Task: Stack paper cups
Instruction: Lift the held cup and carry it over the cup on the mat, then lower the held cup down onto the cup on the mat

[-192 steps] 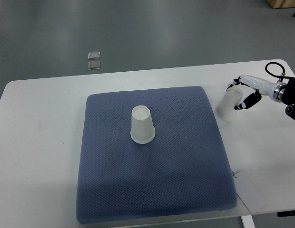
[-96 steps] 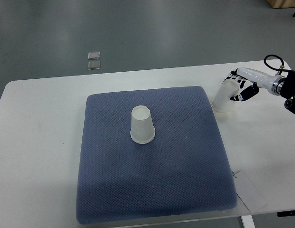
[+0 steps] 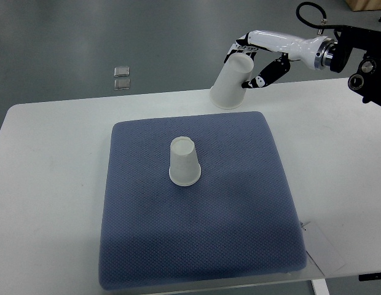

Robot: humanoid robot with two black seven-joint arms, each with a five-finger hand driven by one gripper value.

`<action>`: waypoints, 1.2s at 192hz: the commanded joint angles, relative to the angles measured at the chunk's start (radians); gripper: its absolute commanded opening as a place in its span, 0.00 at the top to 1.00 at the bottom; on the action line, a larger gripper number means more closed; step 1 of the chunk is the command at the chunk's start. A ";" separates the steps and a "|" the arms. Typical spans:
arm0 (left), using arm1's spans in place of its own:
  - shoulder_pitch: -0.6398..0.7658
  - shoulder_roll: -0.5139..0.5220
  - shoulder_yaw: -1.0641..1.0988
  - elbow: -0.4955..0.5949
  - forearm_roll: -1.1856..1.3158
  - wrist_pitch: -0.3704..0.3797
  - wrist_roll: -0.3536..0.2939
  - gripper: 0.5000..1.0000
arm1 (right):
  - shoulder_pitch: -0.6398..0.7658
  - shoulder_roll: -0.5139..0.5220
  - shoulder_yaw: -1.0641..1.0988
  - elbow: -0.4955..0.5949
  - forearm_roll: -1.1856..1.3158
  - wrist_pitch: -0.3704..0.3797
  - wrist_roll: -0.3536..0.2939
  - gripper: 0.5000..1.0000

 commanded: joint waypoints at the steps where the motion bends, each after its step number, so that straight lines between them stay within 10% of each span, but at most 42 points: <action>1: 0.000 0.000 0.000 0.000 0.000 0.001 0.000 0.00 | 0.005 0.021 0.000 0.042 0.000 0.041 0.001 1.00; 230: 0.000 0.000 0.000 0.000 0.000 0.000 0.000 0.00 | -0.004 0.139 -0.017 0.102 -0.111 0.081 -0.037 1.00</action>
